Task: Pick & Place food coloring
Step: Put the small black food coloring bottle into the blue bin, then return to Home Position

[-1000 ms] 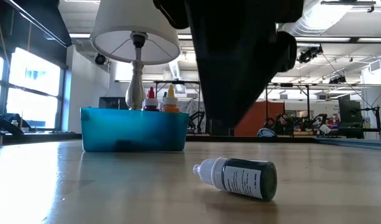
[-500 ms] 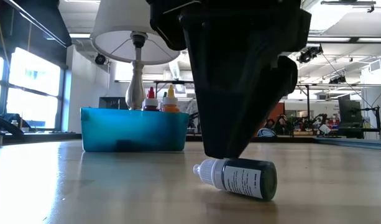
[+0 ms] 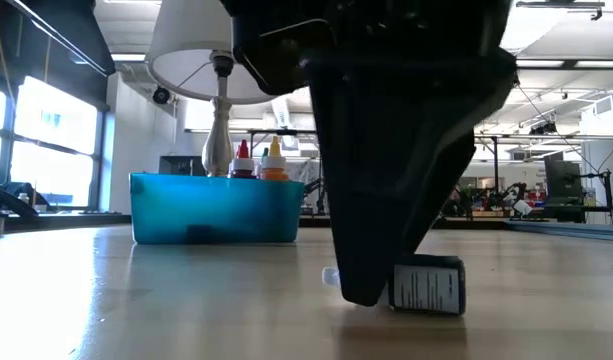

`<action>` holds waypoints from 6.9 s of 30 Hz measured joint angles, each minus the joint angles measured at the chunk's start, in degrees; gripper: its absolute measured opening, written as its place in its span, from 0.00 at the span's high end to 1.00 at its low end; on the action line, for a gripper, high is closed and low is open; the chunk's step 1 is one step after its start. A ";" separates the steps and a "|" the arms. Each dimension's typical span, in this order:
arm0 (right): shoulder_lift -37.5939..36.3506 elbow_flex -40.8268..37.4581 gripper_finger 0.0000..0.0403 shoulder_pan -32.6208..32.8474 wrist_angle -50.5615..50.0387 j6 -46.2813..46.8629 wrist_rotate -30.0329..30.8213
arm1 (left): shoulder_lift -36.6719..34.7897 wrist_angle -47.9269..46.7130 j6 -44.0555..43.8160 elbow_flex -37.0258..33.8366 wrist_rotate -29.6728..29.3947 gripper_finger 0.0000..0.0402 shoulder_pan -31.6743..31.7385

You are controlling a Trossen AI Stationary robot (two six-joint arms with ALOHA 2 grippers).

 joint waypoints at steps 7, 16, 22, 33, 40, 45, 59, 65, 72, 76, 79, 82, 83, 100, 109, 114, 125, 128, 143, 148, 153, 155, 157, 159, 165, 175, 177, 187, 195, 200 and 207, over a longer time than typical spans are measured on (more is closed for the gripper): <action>-1.37 -0.28 0.86 -2.72 -0.02 -7.88 -2.42 | 0.02 -1.14 -0.12 0.91 1.94 0.50 0.00; -4.09 7.79 0.84 -13.53 7.84 -27.40 15.49 | -0.48 -8.59 2.15 12.29 -2.26 0.50 -0.01; -3.99 7.98 0.83 -20.92 20.42 -38.67 22.09 | -0.55 -10.99 7.19 16.30 -4.77 0.50 0.00; -3.11 7.17 0.64 -26.50 19.85 -45.71 12.59 | -0.50 -14.29 7.43 16.39 -4.17 0.50 -0.02; -5.04 10.64 0.53 -27.06 11.27 -51.75 13.40 | -1.07 -19.83 6.37 16.39 -6.07 0.50 -0.02; -16.13 18.94 0.55 -25.08 -9.00 -51.58 17.82 | -7.94 -19.85 7.21 15.89 -6.74 0.50 -0.95; -57.46 -39.89 0.69 -17.12 23.02 -57.17 9.03 | -40.16 14.32 17.72 -23.41 -14.90 0.50 -15.52; -79.21 -71.24 0.69 -19.50 53.80 -62.79 -2.83 | -54.85 50.75 57.26 -38.57 -1.67 0.50 -13.73; -102.53 -92.28 0.69 -23.04 67.29 -57.83 -0.80 | -70.41 64.51 80.57 -47.04 14.67 0.50 -1.35; -112.34 -98.39 0.69 -24.25 66.26 -56.28 -0.59 | -76.50 66.39 78.53 -52.85 17.64 0.50 7.86; -117.75 -99.85 0.69 -25.24 65.84 -59.37 -0.24 | -77.58 68.24 76.75 -56.94 21.62 0.50 14.64; -121.37 -99.93 0.69 -25.99 64.11 -60.94 3.73 | -77.44 69.30 73.50 -60.53 25.76 0.50 21.10; -122.36 -99.93 0.69 -26.06 63.64 -61.03 5.86 | -77.41 70.09 72.52 -61.94 26.49 0.50 23.06; -123.02 -99.95 0.69 -26.08 62.13 -55.53 22.98 | -73.97 71.78 66.00 -63.90 33.36 0.50 33.77; -123.02 -99.95 0.69 -26.08 62.05 -55.53 22.95 | -73.95 71.71 65.99 -64.00 33.38 0.50 33.77; -123.00 -99.95 0.69 -26.08 62.07 -55.53 22.92 | -73.94 71.68 65.98 -64.00 33.38 0.50 33.77; -123.00 -99.95 0.69 -26.08 62.07 -55.53 22.86 | -73.92 71.62 65.98 -64.05 33.35 0.50 33.77; -123.00 -99.95 0.69 -26.08 62.07 -55.53 22.86 | -73.92 71.60 65.98 -64.06 33.35 0.50 33.77; -123.00 -99.93 0.69 -26.08 62.07 -55.53 22.88 | -73.92 71.56 65.98 -64.08 33.32 0.50 33.77; -123.00 -99.93 0.69 -26.08 62.07 -55.53 22.88 | -73.92 71.54 65.96 -64.11 33.31 0.50 33.77; -123.00 -99.93 0.69 -26.08 62.07 -55.53 22.90 | -73.92 71.54 65.98 -64.11 33.31 0.50 33.77; -123.00 -99.93 0.69 -26.08 62.07 -55.53 22.90 | -73.92 71.53 65.97 -64.11 33.31 0.50 33.77; -123.00 -99.93 0.69 -26.08 62.09 -55.53 22.88 | -73.92 71.52 65.97 -64.11 33.31 0.50 33.77; -123.00 -99.93 0.69 -26.08 62.09 -55.53 22.88 | -73.92 71.52 65.98 -64.11 33.31 0.50 33.77; -123.00 -99.93 0.69 -26.08 62.08 -55.53 22.90 | -73.92 71.52 65.98 -64.11 33.31 0.50 33.77; -123.00 -99.93 0.69 -26.08 62.09 -55.53 22.90 | -73.92 71.52 65.96 -64.11 33.29 0.50 33.77; -123.00 -99.93 0.69 -26.08 62.09 -55.53 22.90 | -73.92 71.52 65.96 -64.11 33.29 0.50 33.77; -123.00 -99.93 0.69 -26.08 62.10 -55.53 22.90 | -73.92 71.52 65.95 -64.11 33.29 0.50 33.77; -122.99 -99.93 0.69 -26.08 62.08 -55.53 22.90 | -73.92 71.52 65.98 -64.11 33.29 0.50 33.77; -123.00 -99.93 0.69 -26.08 62.10 -55.53 22.89 | -73.92 71.51 65.96 -64.11 33.29 0.50 33.76; -122.98 -99.93 0.69 -26.06 62.08 -55.53 22.90 | -73.92 71.52 65.95 -64.11 33.29 0.50 33.76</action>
